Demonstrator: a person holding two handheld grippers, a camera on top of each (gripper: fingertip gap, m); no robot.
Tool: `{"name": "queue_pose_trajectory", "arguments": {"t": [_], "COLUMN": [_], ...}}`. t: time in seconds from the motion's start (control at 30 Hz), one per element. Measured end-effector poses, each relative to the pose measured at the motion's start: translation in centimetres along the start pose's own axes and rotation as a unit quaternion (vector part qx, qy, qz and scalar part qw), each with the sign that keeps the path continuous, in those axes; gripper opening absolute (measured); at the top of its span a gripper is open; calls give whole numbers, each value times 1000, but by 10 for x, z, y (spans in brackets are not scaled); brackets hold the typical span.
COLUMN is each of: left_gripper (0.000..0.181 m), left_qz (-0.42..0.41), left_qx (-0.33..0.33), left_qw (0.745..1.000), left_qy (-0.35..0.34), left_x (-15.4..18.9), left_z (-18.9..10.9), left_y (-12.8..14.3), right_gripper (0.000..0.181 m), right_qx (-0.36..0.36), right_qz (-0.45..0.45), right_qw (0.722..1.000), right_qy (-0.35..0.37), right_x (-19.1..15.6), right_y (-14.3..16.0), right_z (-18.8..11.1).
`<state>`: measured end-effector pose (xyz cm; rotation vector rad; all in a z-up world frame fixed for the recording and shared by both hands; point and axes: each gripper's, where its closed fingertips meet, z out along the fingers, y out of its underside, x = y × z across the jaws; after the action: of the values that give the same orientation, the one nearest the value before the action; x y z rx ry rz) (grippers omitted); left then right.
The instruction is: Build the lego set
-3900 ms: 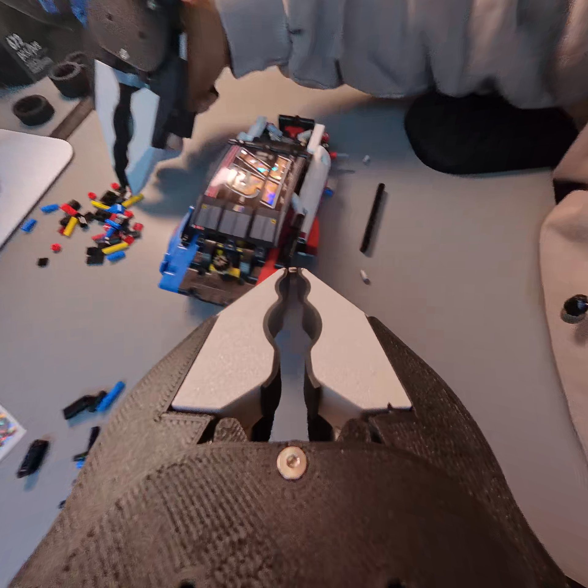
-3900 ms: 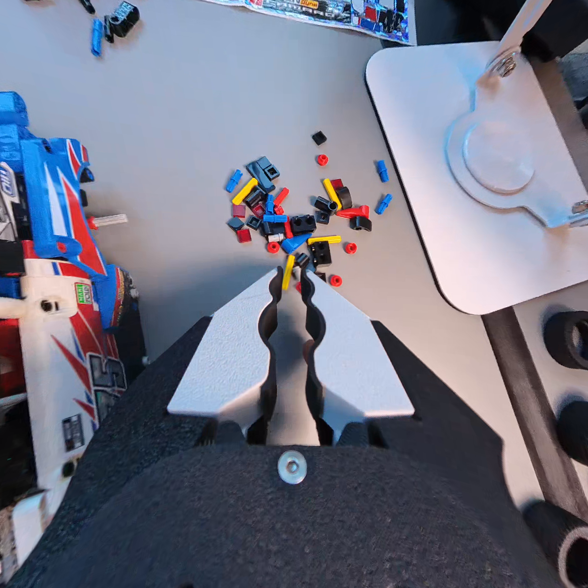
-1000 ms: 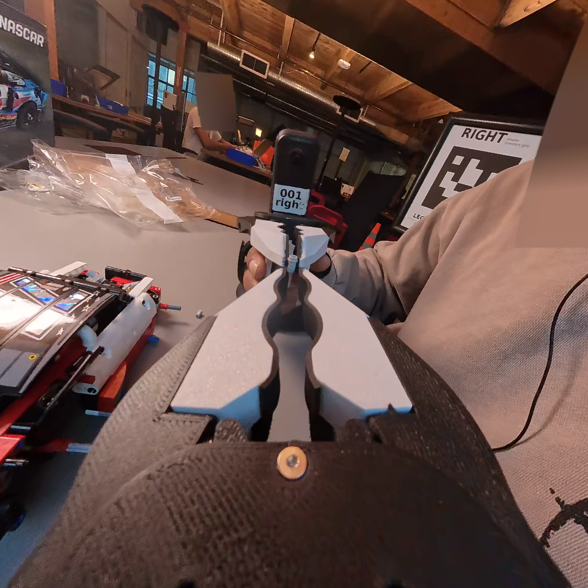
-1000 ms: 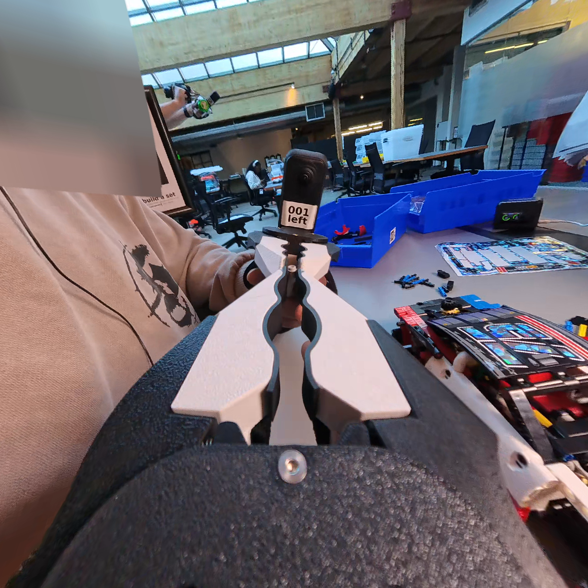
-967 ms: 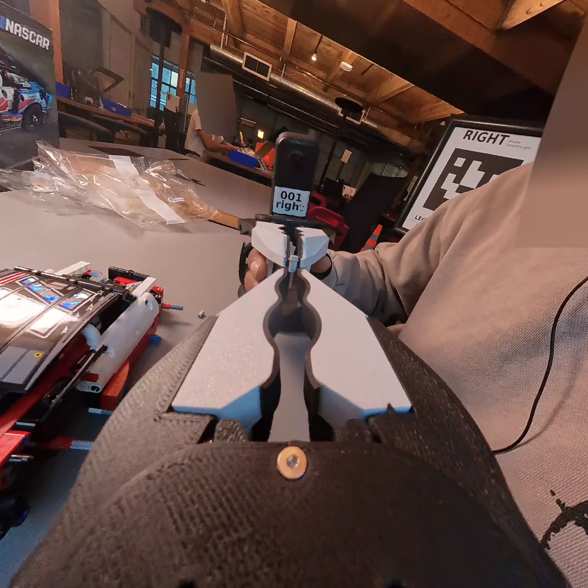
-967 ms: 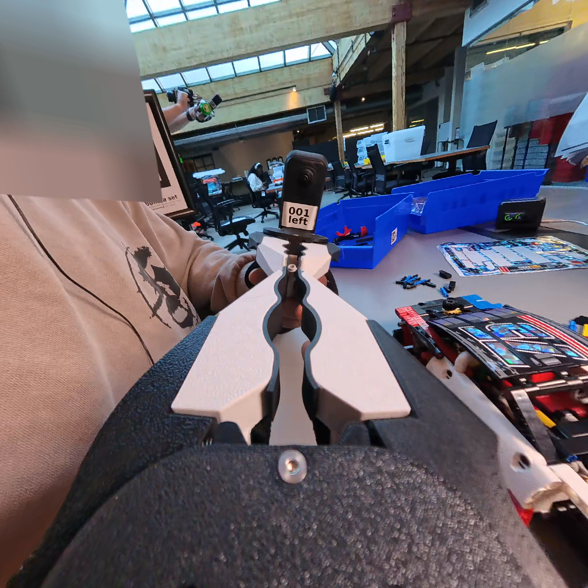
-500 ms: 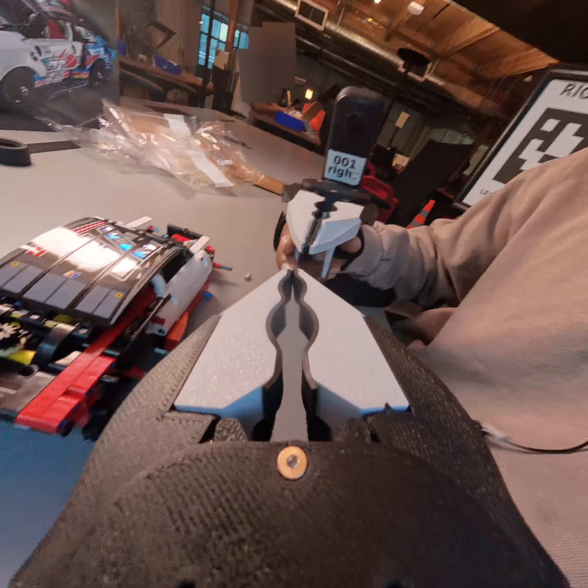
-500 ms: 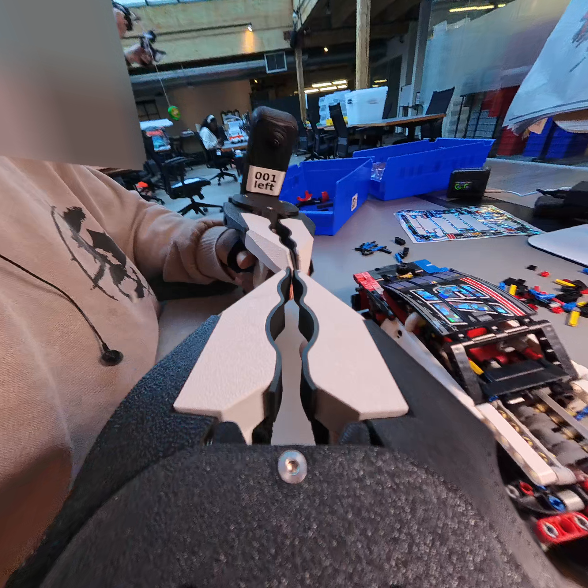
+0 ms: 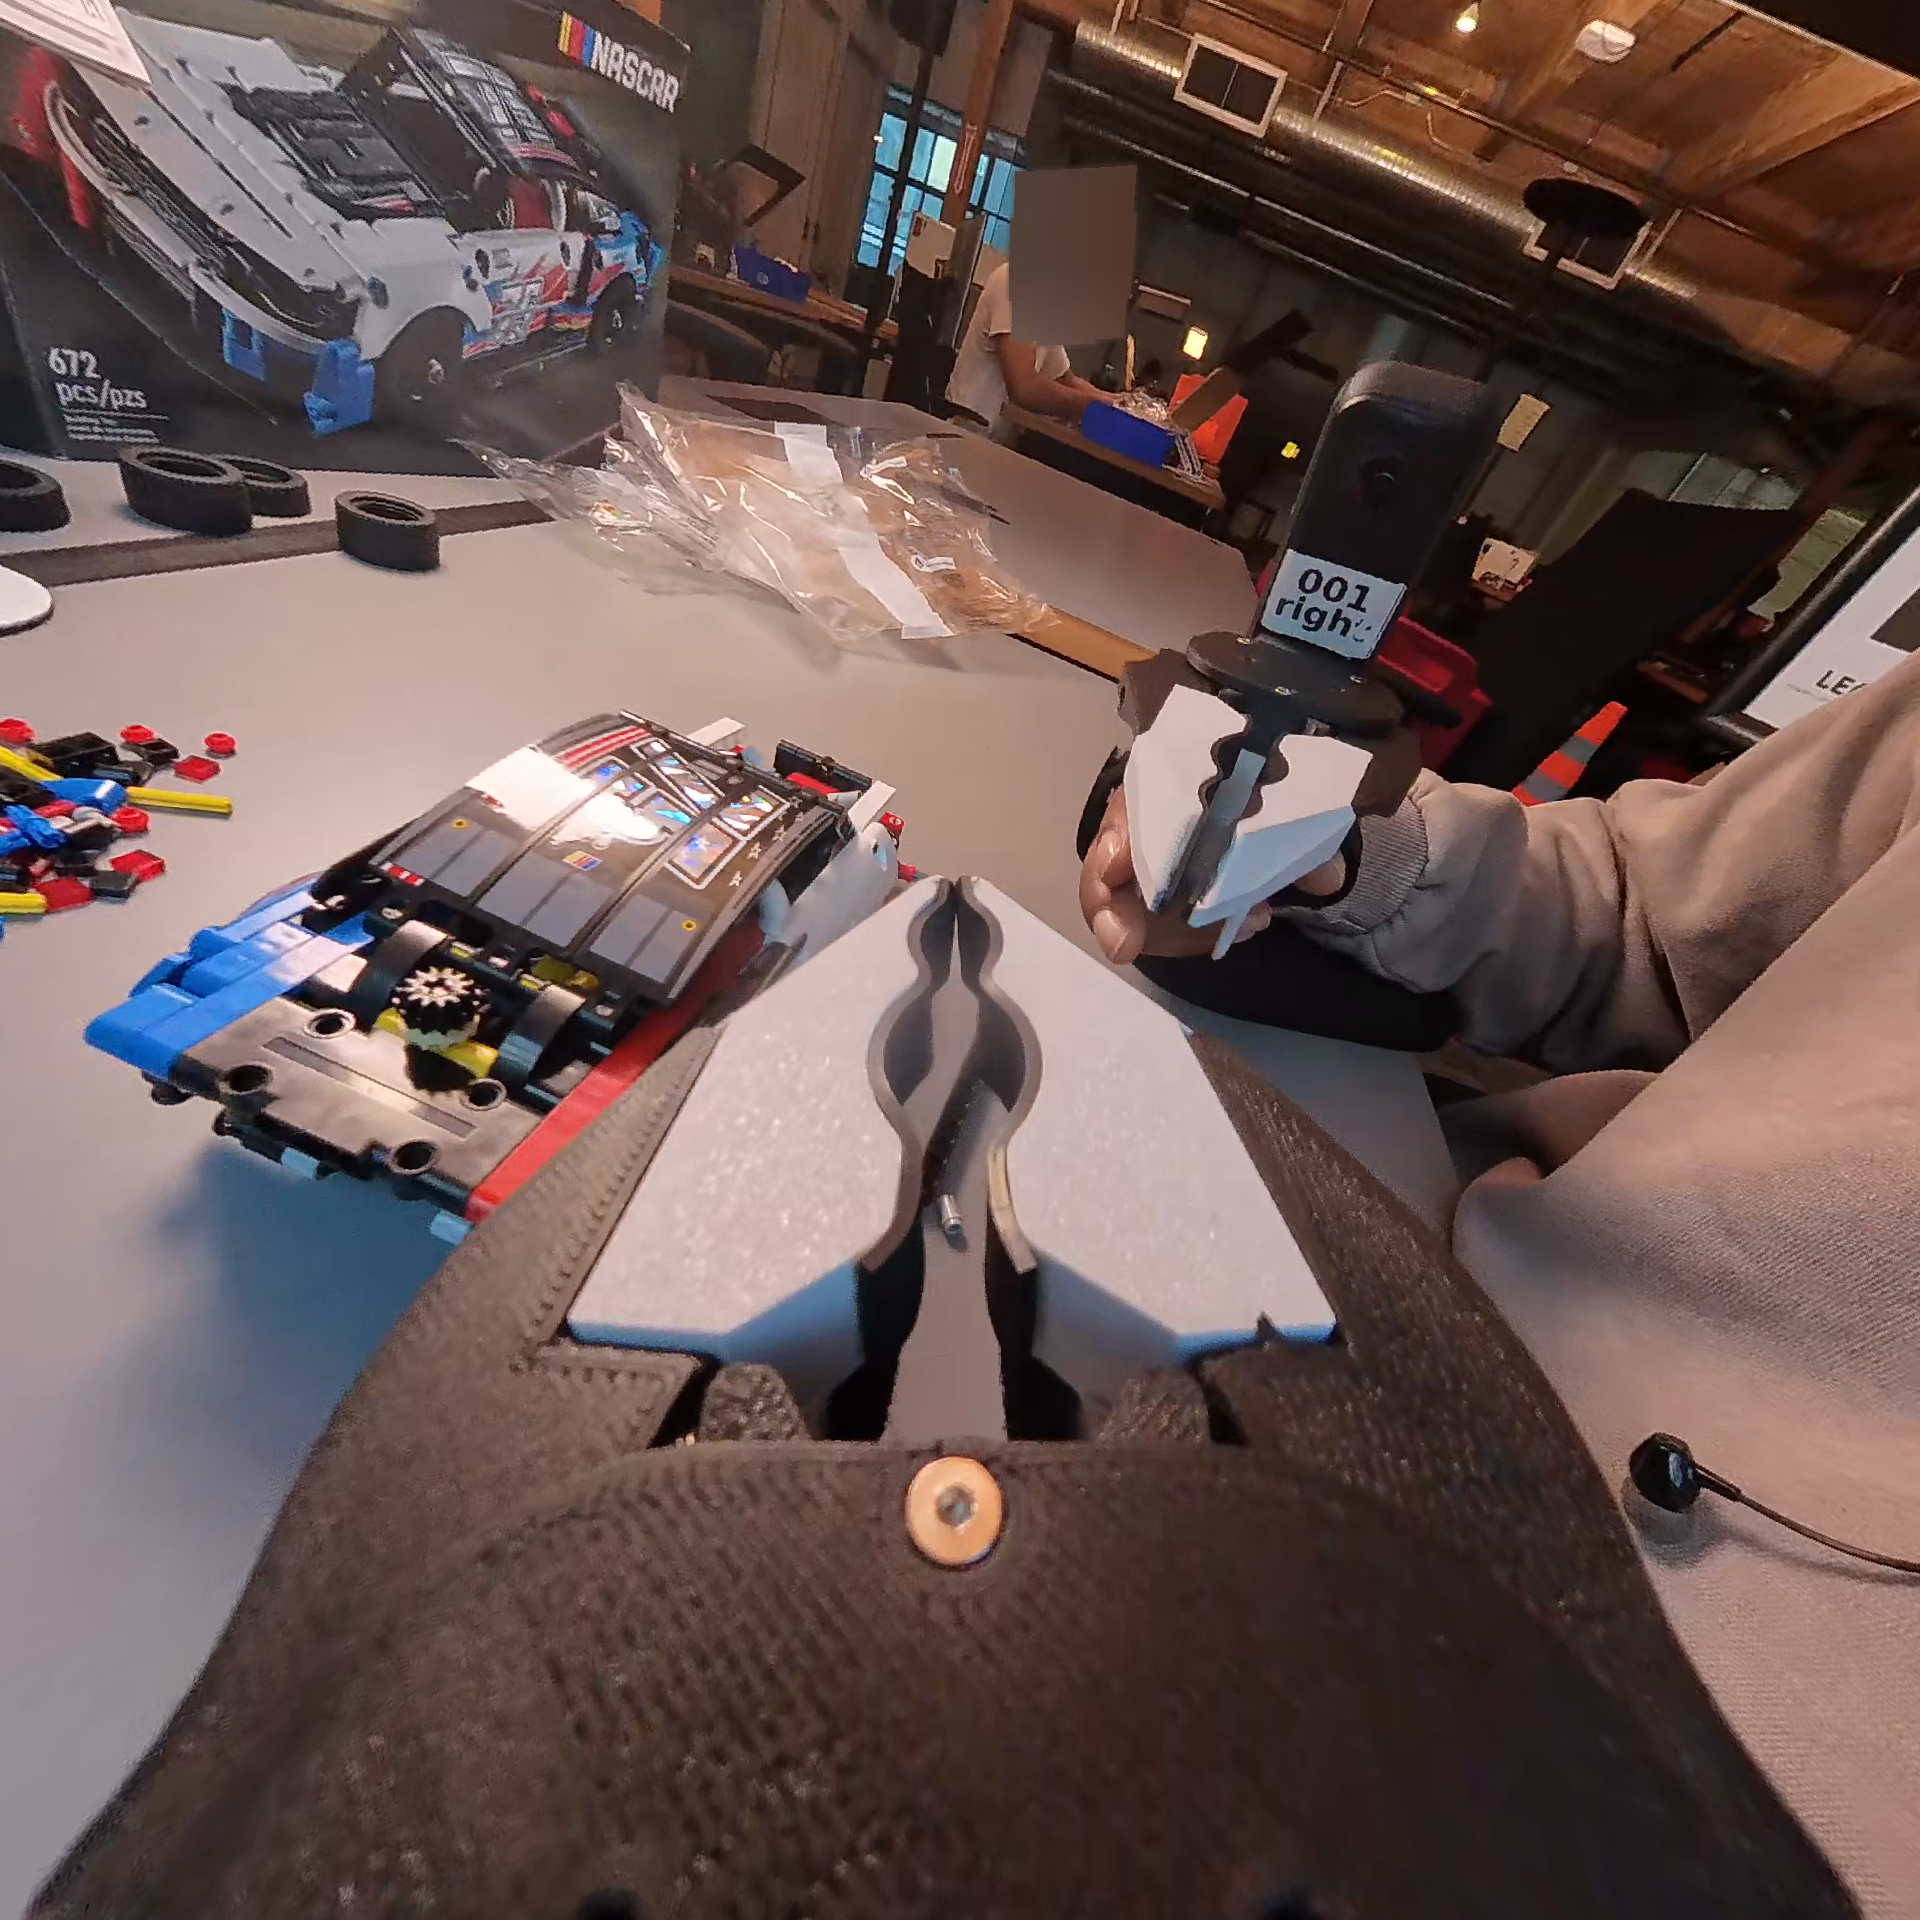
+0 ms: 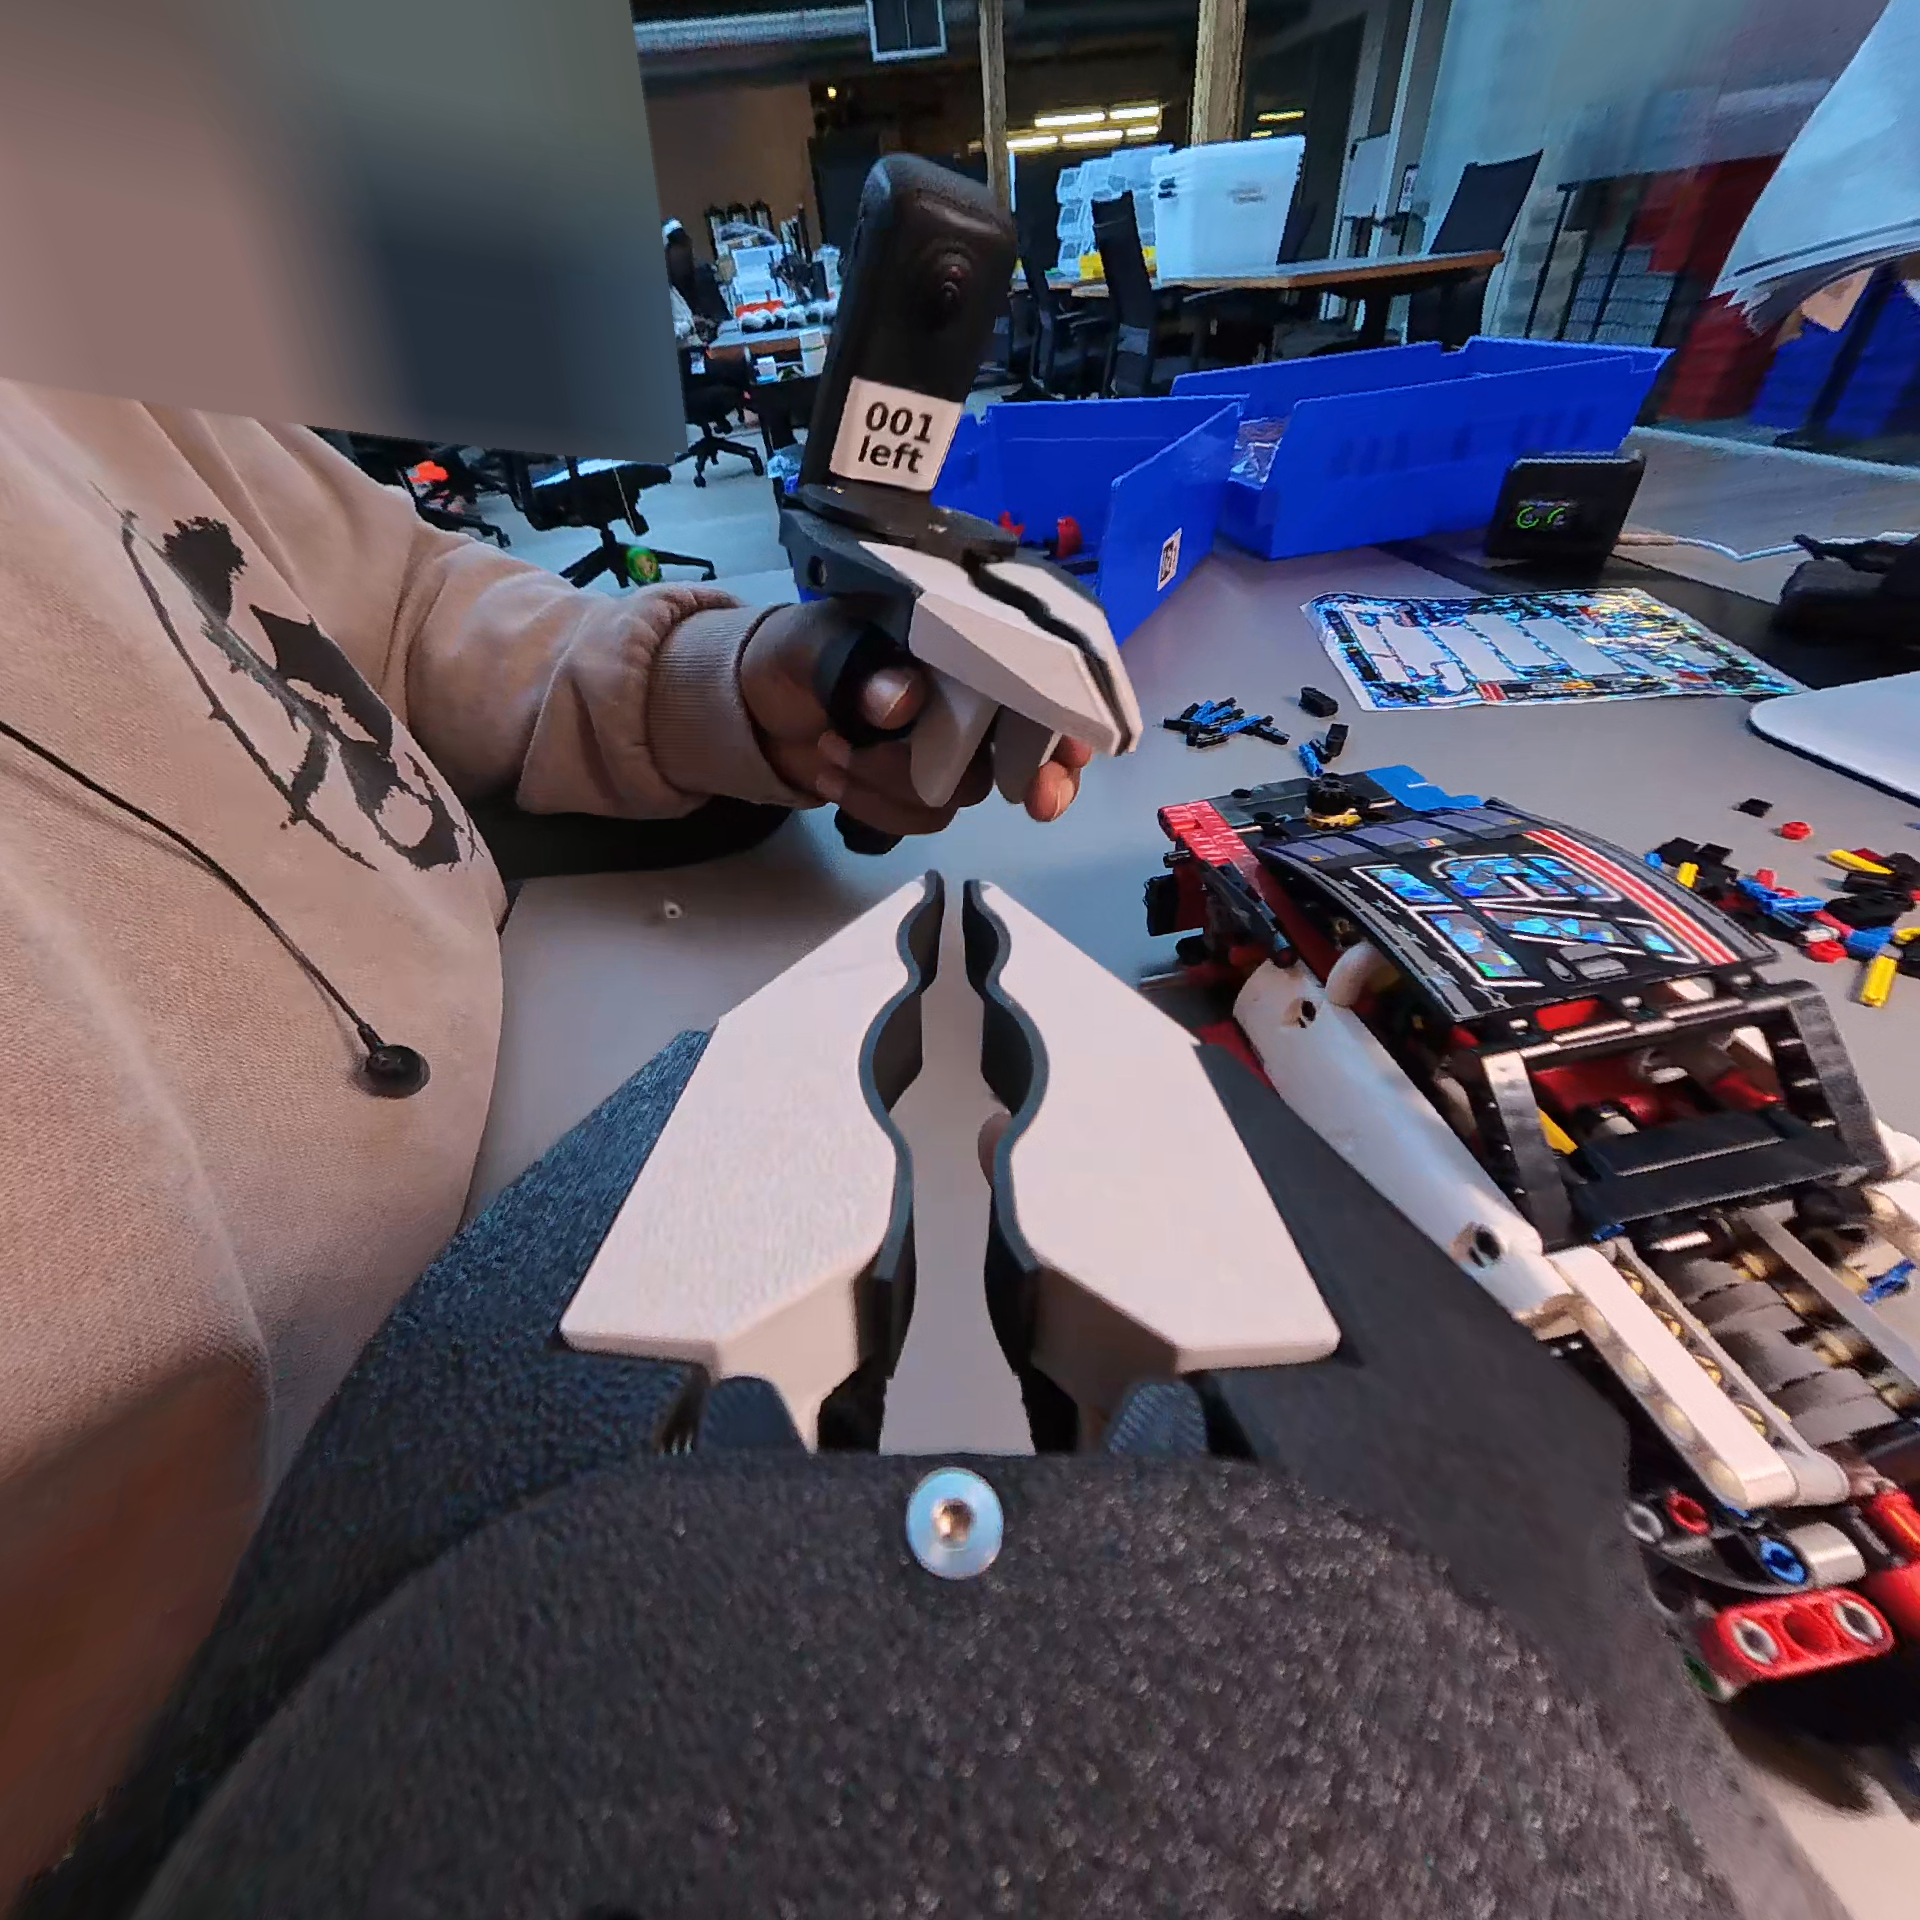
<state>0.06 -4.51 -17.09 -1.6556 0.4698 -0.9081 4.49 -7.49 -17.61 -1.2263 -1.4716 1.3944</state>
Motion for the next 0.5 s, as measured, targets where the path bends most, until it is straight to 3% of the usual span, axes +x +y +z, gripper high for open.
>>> {"name": "queue_pose_trajectory", "arguments": {"t": [0.2,0.27,0.37,0.5], "left_gripper": [0,0,2,6], "left_qz": [16,37,67,113], "left_qx": [48,35,-55,-161], "left_qw": [998,999,996,978], "left_qy": [-21,-7,33,62], "left_x": [-13,-7,10,28], "left_z": [-24,-33,-41,-50], "left_y": [-37,-42,-23,25], "right_gripper": [2,2,4,8], "right_qx": [-16,-35,-108,-218], "right_qz": [-6,-19,-53,-93], "right_qw": [1000,999,991,965], "right_qy": [-11,-22,-66,-114], "right_x": [-5,-10,-30,-57], "right_y": [5,9,29,64], "right_z": [5,6,7,8]}}
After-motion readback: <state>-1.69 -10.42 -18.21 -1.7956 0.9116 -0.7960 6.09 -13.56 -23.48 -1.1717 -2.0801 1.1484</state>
